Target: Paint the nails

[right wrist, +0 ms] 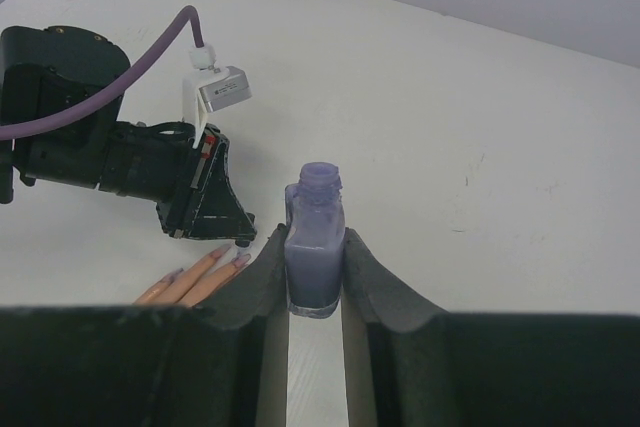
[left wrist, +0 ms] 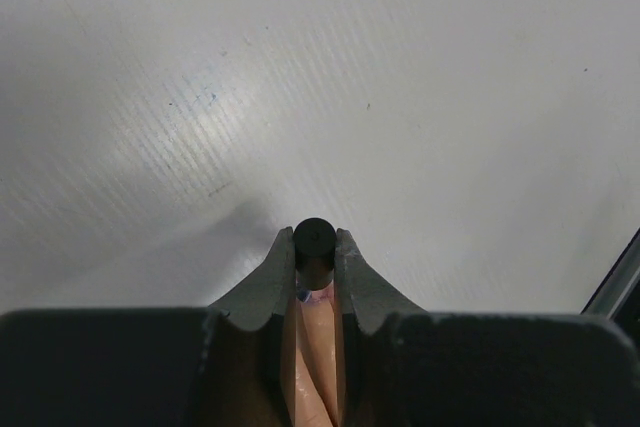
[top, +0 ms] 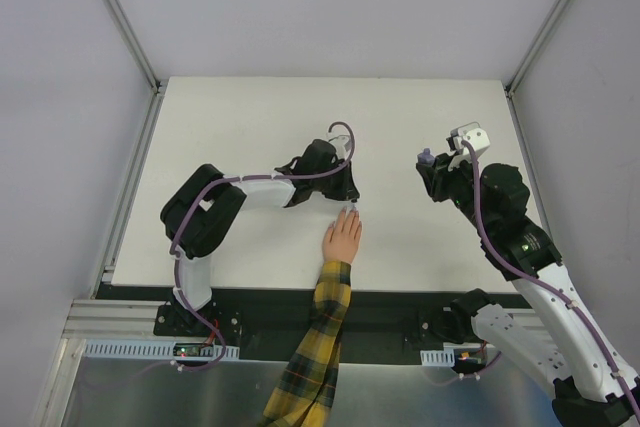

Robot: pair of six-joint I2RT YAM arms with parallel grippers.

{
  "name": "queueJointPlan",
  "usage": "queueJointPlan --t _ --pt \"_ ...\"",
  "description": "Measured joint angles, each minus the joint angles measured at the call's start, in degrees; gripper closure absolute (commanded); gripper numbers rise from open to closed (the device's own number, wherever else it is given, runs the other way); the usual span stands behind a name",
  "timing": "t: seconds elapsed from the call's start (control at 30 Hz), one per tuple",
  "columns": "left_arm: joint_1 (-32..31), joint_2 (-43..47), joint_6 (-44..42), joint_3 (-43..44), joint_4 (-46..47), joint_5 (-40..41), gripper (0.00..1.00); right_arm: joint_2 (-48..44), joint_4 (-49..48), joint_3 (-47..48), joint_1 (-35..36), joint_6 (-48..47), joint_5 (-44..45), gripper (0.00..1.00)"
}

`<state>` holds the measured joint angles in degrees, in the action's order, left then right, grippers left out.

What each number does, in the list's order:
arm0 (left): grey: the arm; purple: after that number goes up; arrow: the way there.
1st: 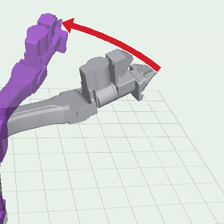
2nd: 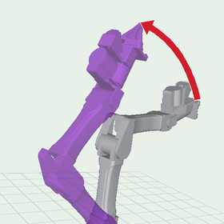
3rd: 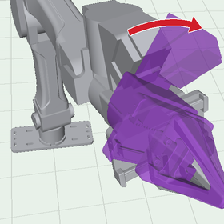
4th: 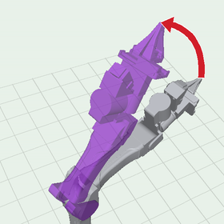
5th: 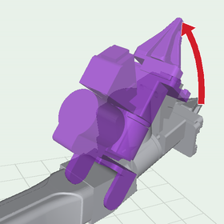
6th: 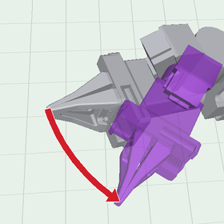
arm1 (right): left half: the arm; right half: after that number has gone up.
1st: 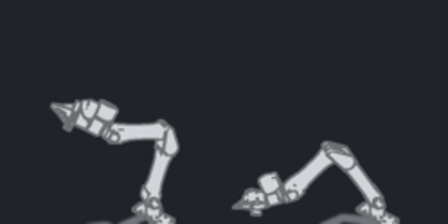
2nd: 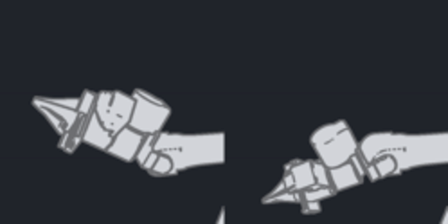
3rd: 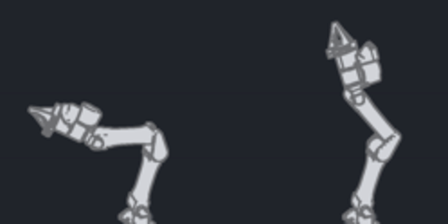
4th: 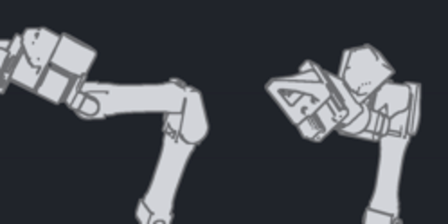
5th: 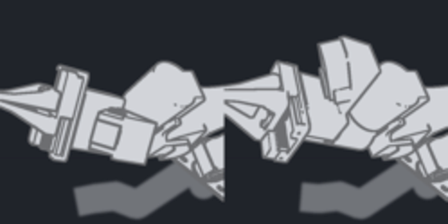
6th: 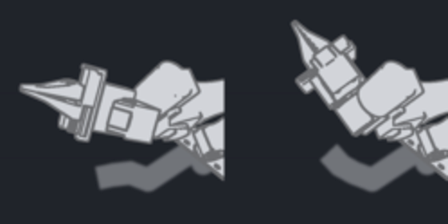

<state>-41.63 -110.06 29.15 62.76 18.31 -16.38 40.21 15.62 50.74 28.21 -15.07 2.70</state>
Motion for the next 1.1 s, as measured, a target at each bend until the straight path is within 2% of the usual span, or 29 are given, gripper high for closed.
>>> queueJointPlan --t 1.1 --pt "-0.46 -0.37 -0.2 1.79 -1.07 -1.55 1.0 0.55 0.0 0.0 0.0 0.02 -0.48 1.0"
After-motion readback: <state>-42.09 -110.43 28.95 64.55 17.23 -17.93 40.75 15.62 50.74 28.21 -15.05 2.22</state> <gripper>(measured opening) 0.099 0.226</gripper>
